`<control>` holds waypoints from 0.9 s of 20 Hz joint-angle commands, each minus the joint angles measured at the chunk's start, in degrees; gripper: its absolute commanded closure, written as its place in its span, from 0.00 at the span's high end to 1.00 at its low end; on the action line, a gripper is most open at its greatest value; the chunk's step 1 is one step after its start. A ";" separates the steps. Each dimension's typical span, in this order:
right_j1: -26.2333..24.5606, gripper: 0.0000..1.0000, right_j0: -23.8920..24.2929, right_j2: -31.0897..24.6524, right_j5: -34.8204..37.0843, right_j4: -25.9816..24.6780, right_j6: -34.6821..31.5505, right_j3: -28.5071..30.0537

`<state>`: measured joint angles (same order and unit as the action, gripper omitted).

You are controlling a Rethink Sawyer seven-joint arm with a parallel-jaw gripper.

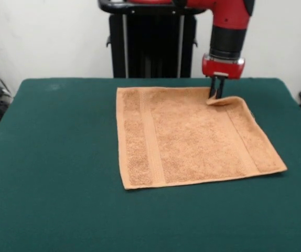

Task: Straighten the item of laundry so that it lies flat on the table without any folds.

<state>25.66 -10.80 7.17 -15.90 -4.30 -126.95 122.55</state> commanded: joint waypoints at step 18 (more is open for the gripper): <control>-6.49 1.00 0.31 -1.34 -4.36 4.49 -9.91 0.52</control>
<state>24.39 -8.99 7.41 -20.97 -4.28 -126.95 124.34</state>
